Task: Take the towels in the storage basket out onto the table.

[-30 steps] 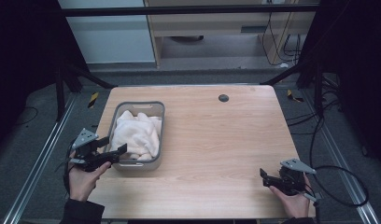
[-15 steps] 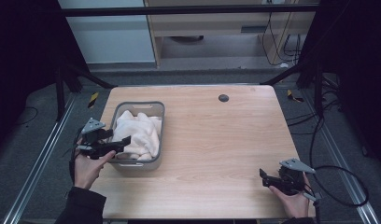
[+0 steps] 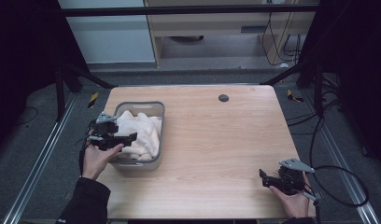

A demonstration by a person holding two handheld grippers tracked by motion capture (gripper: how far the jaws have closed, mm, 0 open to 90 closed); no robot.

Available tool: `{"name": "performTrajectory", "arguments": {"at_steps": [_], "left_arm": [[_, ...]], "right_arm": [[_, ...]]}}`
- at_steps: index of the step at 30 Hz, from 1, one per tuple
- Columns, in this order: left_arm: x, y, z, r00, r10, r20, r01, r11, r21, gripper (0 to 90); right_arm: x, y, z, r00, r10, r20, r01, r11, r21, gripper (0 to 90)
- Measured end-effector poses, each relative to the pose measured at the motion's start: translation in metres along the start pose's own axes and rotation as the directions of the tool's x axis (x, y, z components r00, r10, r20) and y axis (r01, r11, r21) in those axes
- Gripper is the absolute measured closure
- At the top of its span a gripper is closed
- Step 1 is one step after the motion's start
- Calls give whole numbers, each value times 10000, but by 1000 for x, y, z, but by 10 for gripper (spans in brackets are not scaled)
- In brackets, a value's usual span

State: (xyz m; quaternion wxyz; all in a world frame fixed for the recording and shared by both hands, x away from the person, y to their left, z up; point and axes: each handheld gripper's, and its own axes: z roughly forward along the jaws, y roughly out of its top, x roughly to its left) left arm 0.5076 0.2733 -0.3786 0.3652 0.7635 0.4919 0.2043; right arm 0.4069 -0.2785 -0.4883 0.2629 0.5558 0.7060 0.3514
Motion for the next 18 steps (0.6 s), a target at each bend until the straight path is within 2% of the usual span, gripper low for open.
{"name": "performTrajectory", "arguments": {"at_steps": [18], "left_arm": [[5, 11, 18, 9997, 69, -225, -50, 9966, 827, 80]], "right_arm": [[0, 0, 1, 10000, 8, -59, -7, 9999, 130, 77]]}}
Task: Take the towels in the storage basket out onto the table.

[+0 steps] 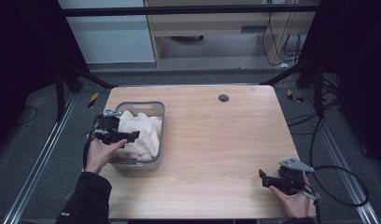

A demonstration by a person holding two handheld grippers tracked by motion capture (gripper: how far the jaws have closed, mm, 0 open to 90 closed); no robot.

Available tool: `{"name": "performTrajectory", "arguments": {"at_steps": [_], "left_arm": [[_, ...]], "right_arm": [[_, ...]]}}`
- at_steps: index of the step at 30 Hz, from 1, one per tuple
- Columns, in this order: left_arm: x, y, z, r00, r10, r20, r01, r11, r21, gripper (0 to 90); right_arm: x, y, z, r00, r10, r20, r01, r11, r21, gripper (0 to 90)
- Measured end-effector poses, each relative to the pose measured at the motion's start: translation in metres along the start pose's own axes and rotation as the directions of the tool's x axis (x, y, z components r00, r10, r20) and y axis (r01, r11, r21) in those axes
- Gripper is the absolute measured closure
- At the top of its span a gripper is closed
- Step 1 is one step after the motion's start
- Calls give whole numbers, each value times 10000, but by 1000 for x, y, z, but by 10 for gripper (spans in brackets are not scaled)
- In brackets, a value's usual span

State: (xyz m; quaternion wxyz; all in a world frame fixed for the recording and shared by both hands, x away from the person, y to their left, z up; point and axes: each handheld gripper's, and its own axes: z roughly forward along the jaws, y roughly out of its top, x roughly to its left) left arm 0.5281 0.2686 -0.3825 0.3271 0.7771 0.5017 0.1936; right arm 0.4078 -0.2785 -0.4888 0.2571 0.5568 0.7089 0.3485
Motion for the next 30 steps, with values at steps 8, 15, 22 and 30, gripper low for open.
{"name": "performTrajectory", "arguments": {"at_steps": [8, 15, 22, 30], "left_arm": [[3, -2, 11, 10000, 81, -57, -79, 9994, 350, 66], [3, -4, 17, 9999, 134, -103, -128, 9984, 549, 56], [5, -10, 25, 10000, 0, -26, 2, 9969, 792, 43], [2, -15, 33, 9996, 94, 251, -122, 9935, 1131, 43]], "right_arm": [[0, 0, 1, 10000, -94, -17, 94, 9999, 110, 66], [0, 0, 2, 10000, -78, -53, 79, 9998, 157, 61], [0, 0, 3, 9998, -171, -66, 172, 9997, 193, 59], [1, -1, 3, 9997, -192, -139, 195, 9995, 258, 54]]}}
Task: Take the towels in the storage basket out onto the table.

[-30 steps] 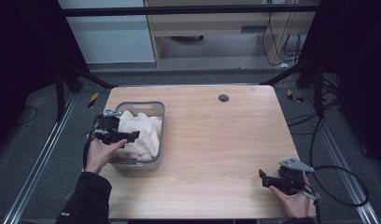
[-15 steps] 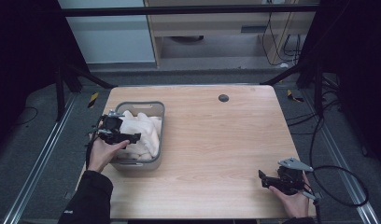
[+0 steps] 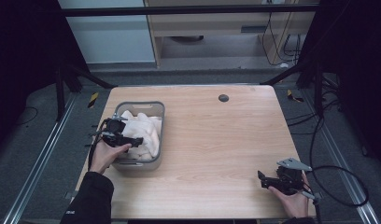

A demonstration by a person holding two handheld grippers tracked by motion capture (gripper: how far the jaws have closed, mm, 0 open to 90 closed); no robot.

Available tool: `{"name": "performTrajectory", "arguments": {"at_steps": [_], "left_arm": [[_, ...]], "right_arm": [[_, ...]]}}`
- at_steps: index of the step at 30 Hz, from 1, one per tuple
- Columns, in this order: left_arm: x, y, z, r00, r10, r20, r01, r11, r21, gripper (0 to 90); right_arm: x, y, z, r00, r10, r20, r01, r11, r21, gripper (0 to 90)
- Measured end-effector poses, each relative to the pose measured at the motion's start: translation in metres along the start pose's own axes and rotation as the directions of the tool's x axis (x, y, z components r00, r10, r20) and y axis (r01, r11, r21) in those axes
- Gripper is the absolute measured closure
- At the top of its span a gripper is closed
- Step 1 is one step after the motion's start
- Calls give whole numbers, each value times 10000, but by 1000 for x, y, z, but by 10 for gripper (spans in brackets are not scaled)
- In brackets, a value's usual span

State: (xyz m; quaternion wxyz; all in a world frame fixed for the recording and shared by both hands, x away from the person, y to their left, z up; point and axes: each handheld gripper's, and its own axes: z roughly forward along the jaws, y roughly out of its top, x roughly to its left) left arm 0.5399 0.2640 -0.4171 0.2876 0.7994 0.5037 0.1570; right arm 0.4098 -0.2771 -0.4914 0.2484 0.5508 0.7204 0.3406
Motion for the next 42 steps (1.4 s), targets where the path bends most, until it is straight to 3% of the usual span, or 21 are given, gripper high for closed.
{"name": "performTrajectory", "arguments": {"at_steps": [7, 13, 24, 27, 29, 35, 42], "left_arm": [[-3, -3, 9, 10000, -25, 71, 24, 9997, 253, 51], [-4, -7, 14, 10000, 9, 38, -12, 9984, 573, 160], [-2, -10, 13, 9996, -243, -107, 249, 9974, 672, 572], [-1, -10, 11, 9994, -346, -36, 347, 9975, 611, 626], [-1, -11, 10, 9995, -316, -21, 317, 9983, 488, 676], [0, -13, -2, 9990, -454, -37, 454, 9989, -153, 712], [1, -8, -35, 9988, -476, -70, 463, 9911, -1245, 720]], "right_arm": [[0, 0, 1, 10000, -74, 16, 74, 10000, 41, 52], [0, 0, 1, 10000, -53, 4, 53, 10000, 19, 52], [0, 0, 0, 10000, -33, -13, 33, 10000, 9, 53], [0, 0, 0, 10000, -30, -16, 30, 10000, 16, 53], [0, 0, 0, 10000, -32, -20, 32, 10000, 32, 53], [0, 0, 1, 10000, -38, -58, 39, 10000, 61, 54], [1, 0, 1, 10000, 9, -55, -8, 10000, 74, 54]]}}
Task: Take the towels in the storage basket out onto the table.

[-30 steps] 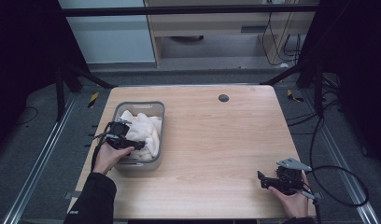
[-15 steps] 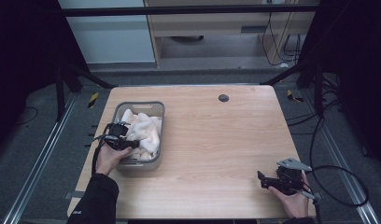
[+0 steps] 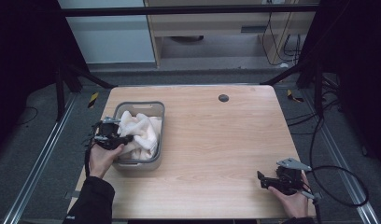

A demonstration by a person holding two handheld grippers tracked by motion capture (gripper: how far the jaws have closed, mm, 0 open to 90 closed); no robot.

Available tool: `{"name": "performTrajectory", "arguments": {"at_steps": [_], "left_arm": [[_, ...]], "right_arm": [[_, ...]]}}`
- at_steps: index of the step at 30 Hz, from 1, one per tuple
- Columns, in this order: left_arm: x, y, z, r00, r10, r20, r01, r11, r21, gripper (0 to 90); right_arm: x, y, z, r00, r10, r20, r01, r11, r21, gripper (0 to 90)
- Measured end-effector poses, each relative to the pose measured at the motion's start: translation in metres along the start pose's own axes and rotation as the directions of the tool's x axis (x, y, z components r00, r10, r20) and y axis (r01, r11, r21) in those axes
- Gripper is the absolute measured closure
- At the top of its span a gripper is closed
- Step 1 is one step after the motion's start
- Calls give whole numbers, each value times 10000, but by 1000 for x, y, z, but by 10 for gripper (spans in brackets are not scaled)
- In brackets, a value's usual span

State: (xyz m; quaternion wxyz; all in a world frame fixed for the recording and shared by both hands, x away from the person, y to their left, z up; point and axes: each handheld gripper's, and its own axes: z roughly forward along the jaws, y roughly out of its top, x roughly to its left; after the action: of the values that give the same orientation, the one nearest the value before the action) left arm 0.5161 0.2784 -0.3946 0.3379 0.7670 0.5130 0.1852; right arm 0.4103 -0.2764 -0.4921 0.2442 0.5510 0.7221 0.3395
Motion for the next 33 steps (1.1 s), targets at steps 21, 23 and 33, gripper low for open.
{"name": "performTrajectory", "arguments": {"at_steps": [21, 23, 33], "left_arm": [[-18, 38, -67, 9986, 506, -137, -523, 9796, -1939, 723], [-18, 40, -70, 9985, 528, -148, -547, 9778, -2024, 723], [-22, 58, -92, 9969, 731, -282, -777, 9683, -2372, 722]], "right_arm": [[0, 0, 0, 10000, -36, 3, 36, 10000, -37, 55], [0, 0, 0, 10000, 22, -7, -22, 10000, -35, 55], [0, 0, 0, 10000, 19, 0, -19, 10000, -42, 56]]}}
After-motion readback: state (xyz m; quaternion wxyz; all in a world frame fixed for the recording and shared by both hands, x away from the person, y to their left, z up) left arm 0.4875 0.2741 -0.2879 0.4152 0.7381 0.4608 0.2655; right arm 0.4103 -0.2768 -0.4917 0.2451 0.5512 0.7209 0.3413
